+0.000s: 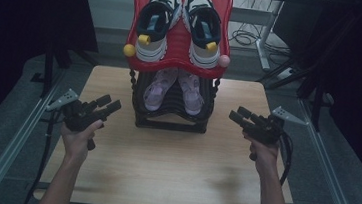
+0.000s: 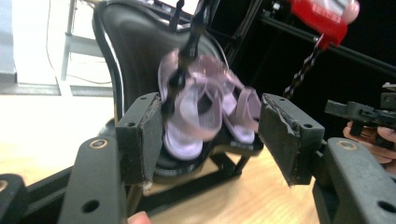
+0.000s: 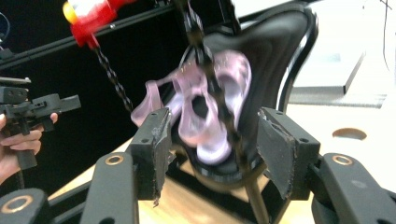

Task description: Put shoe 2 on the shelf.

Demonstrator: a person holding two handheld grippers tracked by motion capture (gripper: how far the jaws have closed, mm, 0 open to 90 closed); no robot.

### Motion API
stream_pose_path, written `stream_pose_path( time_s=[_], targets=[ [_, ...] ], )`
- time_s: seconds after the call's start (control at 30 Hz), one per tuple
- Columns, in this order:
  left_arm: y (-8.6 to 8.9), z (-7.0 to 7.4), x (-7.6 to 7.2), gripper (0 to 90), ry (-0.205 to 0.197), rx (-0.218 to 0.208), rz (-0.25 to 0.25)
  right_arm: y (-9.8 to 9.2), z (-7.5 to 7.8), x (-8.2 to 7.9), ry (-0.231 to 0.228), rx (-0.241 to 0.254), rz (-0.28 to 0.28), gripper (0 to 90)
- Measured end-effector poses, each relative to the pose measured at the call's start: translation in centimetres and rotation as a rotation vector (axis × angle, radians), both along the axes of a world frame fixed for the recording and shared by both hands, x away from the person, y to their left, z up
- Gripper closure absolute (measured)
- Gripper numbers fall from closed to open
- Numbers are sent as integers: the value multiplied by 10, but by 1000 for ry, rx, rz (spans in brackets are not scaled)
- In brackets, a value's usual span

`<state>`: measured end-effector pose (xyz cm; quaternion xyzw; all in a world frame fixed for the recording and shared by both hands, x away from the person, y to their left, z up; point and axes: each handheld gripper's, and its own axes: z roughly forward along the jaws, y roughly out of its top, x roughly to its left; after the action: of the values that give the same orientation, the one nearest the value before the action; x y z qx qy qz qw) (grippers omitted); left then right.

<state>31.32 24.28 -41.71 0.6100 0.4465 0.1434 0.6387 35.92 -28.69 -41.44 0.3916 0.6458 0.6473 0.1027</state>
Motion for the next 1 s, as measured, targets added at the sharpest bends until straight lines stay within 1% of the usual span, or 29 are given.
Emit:
stream_pose_path(
  time_s=[0.03, 0.1, 0.23, 0.3, 0.43, 0.5, 0.53, 0.6, 0.63, 0.73, 0.77, 0.87, 1.0],
  targets=[
    [0, -4, -2, 399, 5, -4, -1, 0, -6, -1, 1, -3, 2, 452],
    [-1, -12, -5, 398, 15, -2, -2, 1, -21, -3, 20, -5, -1, 452],
    [-3, -28, -10, 397, 41, 17, -5, 2, -45, -6, 58, -14, -3, 452],
    [-4, -37, -10, 398, 63, 19, -8, 3, -53, -6, 75, -21, 4, 452],
    [-6, -57, -10, 399, 111, 35, -11, 6, -64, -8, 89, -39, 8, 452],
    [-6, -64, -9, 399, 135, 47, -19, 8, -68, -8, 91, -52, 5, 452],
    [-7, -66, -9, 399, 140, 56, -18, 9, -70, -8, 99, -61, 7, 452],
    [-7, -68, -9, 399, 142, 71, -10, 10, -72, -8, 103, -76, 5, 452],
    [-6, -69, -9, 400, 144, 73, -11, 11, -73, -8, 100, -79, 5, 452],
    [-5, -73, -9, 400, 154, 76, -13, 14, -76, -7, 108, -83, 10, 452],
    [-6, -74, -9, 399, 156, 88, -10, 15, -77, -7, 105, -89, 10, 452],
    [-7, -74, -9, 400, 157, 83, -16, 18, -78, -6, 108, -88, 10, 452],
    [-7, -75, -9, 398, 163, 83, -17, 15, -77, -6, 100, -72, 2, 453]
  ],
)
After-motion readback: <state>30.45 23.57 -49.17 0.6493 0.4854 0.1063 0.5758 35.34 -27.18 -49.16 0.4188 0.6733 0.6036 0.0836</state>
